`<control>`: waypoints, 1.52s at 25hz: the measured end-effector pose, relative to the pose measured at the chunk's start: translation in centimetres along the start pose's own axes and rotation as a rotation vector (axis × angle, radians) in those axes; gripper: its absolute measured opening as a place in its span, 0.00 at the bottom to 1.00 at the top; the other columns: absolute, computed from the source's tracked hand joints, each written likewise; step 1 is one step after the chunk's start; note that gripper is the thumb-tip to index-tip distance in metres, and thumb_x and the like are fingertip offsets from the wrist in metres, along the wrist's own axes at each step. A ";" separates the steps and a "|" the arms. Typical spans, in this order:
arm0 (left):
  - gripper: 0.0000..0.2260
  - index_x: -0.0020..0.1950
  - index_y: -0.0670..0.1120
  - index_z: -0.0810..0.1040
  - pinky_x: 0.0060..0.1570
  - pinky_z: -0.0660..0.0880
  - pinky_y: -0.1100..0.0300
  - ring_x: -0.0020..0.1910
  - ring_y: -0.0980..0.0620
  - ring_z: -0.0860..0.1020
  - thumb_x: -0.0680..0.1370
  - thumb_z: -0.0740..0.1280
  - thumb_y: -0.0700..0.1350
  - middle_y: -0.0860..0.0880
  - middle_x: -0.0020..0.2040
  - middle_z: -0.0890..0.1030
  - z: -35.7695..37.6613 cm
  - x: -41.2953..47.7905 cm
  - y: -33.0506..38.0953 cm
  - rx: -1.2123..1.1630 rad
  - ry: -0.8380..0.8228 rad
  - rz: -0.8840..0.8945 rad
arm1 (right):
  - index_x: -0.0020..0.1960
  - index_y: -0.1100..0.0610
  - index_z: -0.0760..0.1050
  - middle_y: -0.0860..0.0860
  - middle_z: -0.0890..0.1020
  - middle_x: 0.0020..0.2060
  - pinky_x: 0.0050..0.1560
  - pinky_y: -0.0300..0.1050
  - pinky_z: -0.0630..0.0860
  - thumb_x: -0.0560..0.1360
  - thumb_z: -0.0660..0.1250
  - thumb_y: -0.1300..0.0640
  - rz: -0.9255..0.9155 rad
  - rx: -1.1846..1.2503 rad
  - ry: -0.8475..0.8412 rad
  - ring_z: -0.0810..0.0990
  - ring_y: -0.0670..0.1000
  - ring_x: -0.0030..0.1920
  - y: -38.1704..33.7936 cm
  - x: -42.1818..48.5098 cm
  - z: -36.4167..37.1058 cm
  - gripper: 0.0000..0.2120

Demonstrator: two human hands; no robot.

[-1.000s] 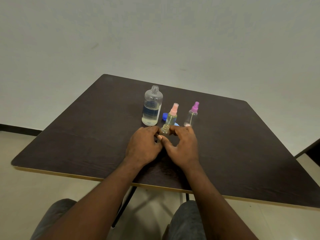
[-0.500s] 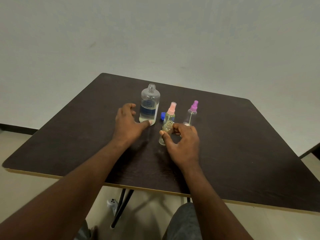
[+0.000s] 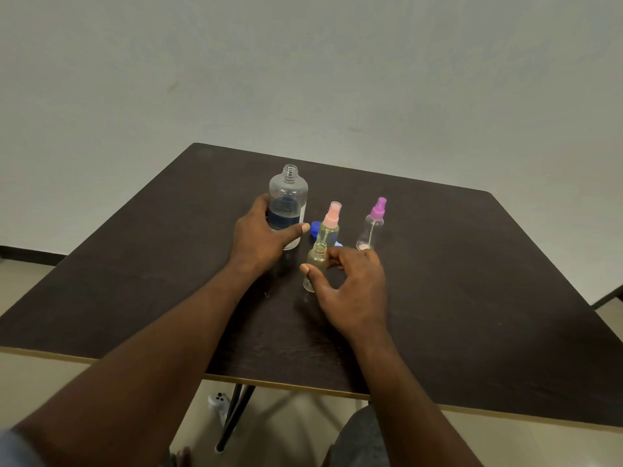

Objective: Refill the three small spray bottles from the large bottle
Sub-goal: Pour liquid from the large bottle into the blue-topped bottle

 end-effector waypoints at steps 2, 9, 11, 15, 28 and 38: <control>0.33 0.71 0.52 0.74 0.50 0.71 0.71 0.58 0.57 0.78 0.70 0.82 0.57 0.57 0.61 0.80 -0.5 -0.6 0.1 0.005 0.048 0.049 | 0.54 0.51 0.83 0.44 0.85 0.48 0.50 0.55 0.81 0.72 0.69 0.32 -0.003 0.004 0.006 0.77 0.47 0.51 0.1 0.0 0.1 0.24; 0.33 0.70 0.56 0.76 0.60 0.79 0.53 0.61 0.52 0.79 0.66 0.83 0.54 0.56 0.62 0.81 -2.5 -3.1 -0.6 0.111 0.208 0.200 | 0.51 0.51 0.83 0.42 0.84 0.45 0.50 0.54 0.80 0.72 0.73 0.35 0.010 0.090 0.077 0.77 0.45 0.49 0.3 -0.1 -0.1 0.20; 0.34 0.70 0.56 0.76 0.61 0.77 0.53 0.62 0.50 0.78 0.66 0.83 0.52 0.55 0.63 0.81 -3.4 -3.8 -1.2 0.179 0.216 0.226 | 0.52 0.51 0.83 0.43 0.84 0.45 0.50 0.55 0.80 0.72 0.73 0.36 -0.010 0.088 0.079 0.78 0.46 0.48 0.2 -0.2 0.0 0.20; 0.33 0.71 0.52 0.77 0.62 0.74 0.54 0.63 0.47 0.76 0.68 0.82 0.49 0.52 0.64 0.82 -4.8 -5.1 -1.2 0.272 0.234 0.302 | 0.54 0.52 0.83 0.44 0.84 0.46 0.50 0.56 0.80 0.72 0.75 0.38 -0.051 0.078 0.084 0.78 0.48 0.48 0.2 -0.3 -0.1 0.20; 0.34 0.74 0.51 0.76 0.59 0.70 0.57 0.67 0.44 0.71 0.68 0.79 0.40 0.50 0.68 0.78 -4.3 -6.0 -0.5 0.465 0.248 0.397 | 0.56 0.52 0.85 0.44 0.85 0.45 0.50 0.55 0.79 0.72 0.77 0.43 -0.077 0.033 0.082 0.76 0.47 0.47 0.0 -0.3 -0.3 0.17; 0.36 0.75 0.49 0.75 0.66 0.72 0.53 0.71 0.43 0.69 0.67 0.78 0.35 0.49 0.70 0.76 -4.5 -5.9 -0.4 0.447 0.277 0.427 | 0.57 0.52 0.84 0.44 0.85 0.47 0.51 0.57 0.80 0.73 0.77 0.42 -0.064 0.018 0.053 0.78 0.48 0.49 0.1 -0.3 -0.1 0.19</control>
Point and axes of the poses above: each hand's wrist, its own x-axis towards the middle knuckle, its own z-axis out of the palm, y = z × x, the point moved 3 cm from there along x, towards the middle knuckle
